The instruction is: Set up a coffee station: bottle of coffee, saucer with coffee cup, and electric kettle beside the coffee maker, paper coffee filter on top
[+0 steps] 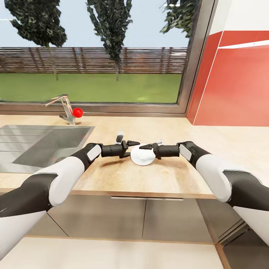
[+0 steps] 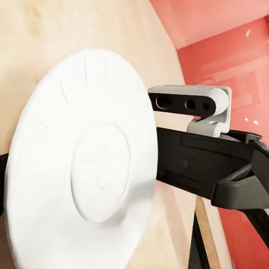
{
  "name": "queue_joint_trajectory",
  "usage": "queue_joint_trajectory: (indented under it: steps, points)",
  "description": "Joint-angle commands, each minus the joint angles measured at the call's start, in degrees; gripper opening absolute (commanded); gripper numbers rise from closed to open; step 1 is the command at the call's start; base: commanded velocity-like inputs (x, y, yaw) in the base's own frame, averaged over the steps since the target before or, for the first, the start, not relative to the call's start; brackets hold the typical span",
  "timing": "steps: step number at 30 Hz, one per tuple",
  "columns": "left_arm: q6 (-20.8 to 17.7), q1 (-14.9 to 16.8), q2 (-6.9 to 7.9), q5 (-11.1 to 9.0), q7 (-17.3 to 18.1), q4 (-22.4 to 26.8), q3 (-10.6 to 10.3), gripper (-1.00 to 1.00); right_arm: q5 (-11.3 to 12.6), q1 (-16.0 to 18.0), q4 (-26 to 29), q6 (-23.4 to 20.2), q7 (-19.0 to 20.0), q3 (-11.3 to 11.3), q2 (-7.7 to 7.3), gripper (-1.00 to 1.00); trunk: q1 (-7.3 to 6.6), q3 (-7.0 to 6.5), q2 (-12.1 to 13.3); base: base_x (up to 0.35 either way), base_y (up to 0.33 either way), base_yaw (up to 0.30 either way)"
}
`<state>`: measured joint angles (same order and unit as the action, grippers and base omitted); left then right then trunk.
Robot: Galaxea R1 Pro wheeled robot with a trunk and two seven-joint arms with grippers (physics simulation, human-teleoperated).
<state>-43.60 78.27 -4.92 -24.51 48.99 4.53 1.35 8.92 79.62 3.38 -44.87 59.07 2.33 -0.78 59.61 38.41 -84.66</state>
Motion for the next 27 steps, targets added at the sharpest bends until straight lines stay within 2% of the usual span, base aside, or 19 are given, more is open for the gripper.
queue_joint_trajectory:
  steps: [1, 14, 27]
  points:
    - [-0.34, 0.04, 0.0, -0.01, 0.05, 0.01, 0.15, 1.0, -0.57, 0.01, -0.04, -0.21, -0.15, -1.11, -0.01, 1.0, 0.0, 0.06, -0.03, 0.0, 0.0, 0.0]
    - [-0.34, 0.04, 0.0, -0.01, 0.06, 0.04, 0.15, 1.0, -0.49, 0.01, -0.04, -0.21, -0.11, -1.1, 0.07, 1.0, 0.0, 0.06, -0.03, 0.0, 0.0, 0.0]
    - [-0.34, 0.04, 0.0, -0.01, 0.09, 0.04, 0.15, 1.0, -0.48, 0.01, -0.04, -0.21, -0.09, -1.1, 0.86, 1.0, 0.0, 0.06, -0.03, 0.0, 0.0, 0.0]
